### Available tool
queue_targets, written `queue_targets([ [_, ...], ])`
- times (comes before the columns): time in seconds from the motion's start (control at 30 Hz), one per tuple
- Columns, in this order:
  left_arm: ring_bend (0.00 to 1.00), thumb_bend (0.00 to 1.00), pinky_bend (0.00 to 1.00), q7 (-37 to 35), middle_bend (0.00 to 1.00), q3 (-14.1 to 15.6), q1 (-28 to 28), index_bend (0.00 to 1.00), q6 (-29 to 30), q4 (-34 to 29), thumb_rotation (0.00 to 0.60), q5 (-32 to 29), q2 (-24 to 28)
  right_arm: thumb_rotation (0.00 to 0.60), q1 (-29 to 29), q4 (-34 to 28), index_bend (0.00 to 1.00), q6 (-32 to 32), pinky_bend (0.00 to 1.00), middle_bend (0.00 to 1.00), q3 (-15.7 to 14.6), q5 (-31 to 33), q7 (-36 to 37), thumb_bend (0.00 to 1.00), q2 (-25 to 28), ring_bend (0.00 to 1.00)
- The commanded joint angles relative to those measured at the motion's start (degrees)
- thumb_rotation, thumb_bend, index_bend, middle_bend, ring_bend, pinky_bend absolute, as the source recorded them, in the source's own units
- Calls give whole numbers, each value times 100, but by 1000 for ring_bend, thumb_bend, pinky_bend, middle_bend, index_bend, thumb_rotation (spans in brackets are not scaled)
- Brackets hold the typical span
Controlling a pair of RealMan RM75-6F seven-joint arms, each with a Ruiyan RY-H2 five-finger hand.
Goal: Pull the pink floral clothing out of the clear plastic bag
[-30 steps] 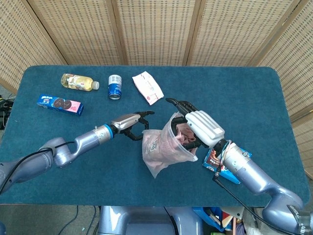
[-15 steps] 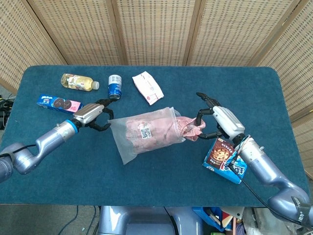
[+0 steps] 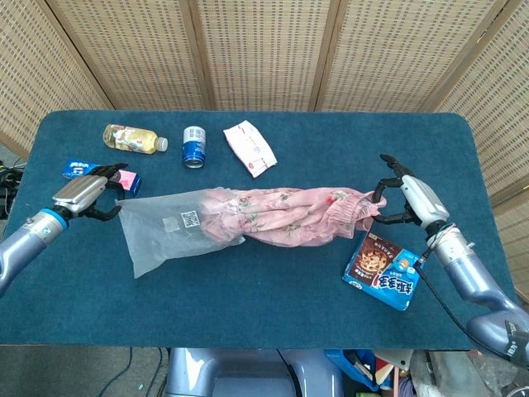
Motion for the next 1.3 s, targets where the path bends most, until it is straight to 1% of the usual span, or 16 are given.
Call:
queue_targets([
  [0.03, 0, 693, 0, 48, 0, -2, 165, 773, 41, 96, 600, -52, 74, 600, -63, 131, 764, -37, 0, 2, -22, 95, -39, 614, -21, 0],
  [0.2, 0, 698, 0, 166, 0, -41, 326, 775, 56, 222, 600, -95, 82, 600, -130, 177, 764, -19, 0, 3, -26, 96, -92, 613, 12, 0],
  [0.43, 0, 703, 0, 330, 0, -168, 542, 777, 27, 386, 600, -234, 79, 600, -207, 206, 764, -32, 0, 3, -1, 131, -146, 613, 84, 0],
  [0.6, 0, 709, 0, 411, 0, -240, 673, 777, -48, 380, 600, -317, 165, 600, -266, 222, 764, 26, 0, 4, 17, 130, -227, 613, 110, 0],
  [0.83, 0, 717, 0, 826, 0, -330, 996, 777, -251, 683, 600, -765, 302, 600, -329, 408, 764, 48, 0, 5, 40, 443, -500, 613, 161, 0],
  [0.93, 0, 717, 0, 817, 0, -383, 1100, 777, -283, 737, 600, -855, 298, 600, -359, 434, 764, 40, 0, 4, 31, 498, -554, 613, 160, 0],
  [0.97, 0, 717, 0, 792, 0, -393, 1120, 769, -287, 740, 600, -852, 297, 600, -367, 434, 764, 41, 0, 4, 27, 499, -564, 613, 159, 0],
  [1.0, 0, 717, 0, 754, 0, -401, 1149, 732, -280, 741, 600, -828, 298, 600, -379, 430, 764, 45, 0, 4, 23, 493, -578, 613, 156, 0],
  [1.03, 0, 708, 0, 731, 0, -404, 1167, 600, -271, 740, 600, -803, 298, 600, -388, 426, 725, 52, 0, 2, 20, 483, -587, 612, 154, 0],
  [1.07, 0, 643, 0, 696, 0, -408, 1192, 374, -254, 735, 600, -760, 299, 600, -402, 418, 602, 81, 0, 1, 17, 458, -608, 549, 148, 0],
  [1.1, 0, 567, 0, 664, 0, -410, 1207, 227, -241, 721, 600, -728, 301, 600, -413, 412, 476, 115, 0, 0, 14, 427, -632, 459, 144, 0],
  [1.13, 0, 428, 0, 602, 0, -415, 1228, 63, -220, 685, 600, -677, 310, 600, -431, 404, 256, 181, 0, 0, 7, 367, -682, 285, 138, 0],
  [1.17, 0, 292, 0, 553, 0, -421, 1243, 0, -197, 654, 600, -641, 321, 600, -443, 393, 93, 220, 0, 0, -6, 331, -731, 112, 138, 0],
  [1.2, 0, 234, 0, 453, 0, -447, 1285, 0, -93, 581, 600, -575, 353, 600, -464, 354, 31, 309, 0, 0, -38, 242, -878, 42, 169, 0],
  [1.23, 0, 188, 0, 369, 0, -545, 1388, 0, 246, 459, 600, -570, 406, 600, -504, 314, 0, 541, 0, 0, -91, 65, -1191, 1, 243, 0],
  [1.3, 0, 154, 0, 331, 0, -619, 1580, 0, 729, 292, 600, -519, 474, 600, -622, 179, 0, 956, 0, 0, -125, -59, -1554, 0, 276, 0],
])
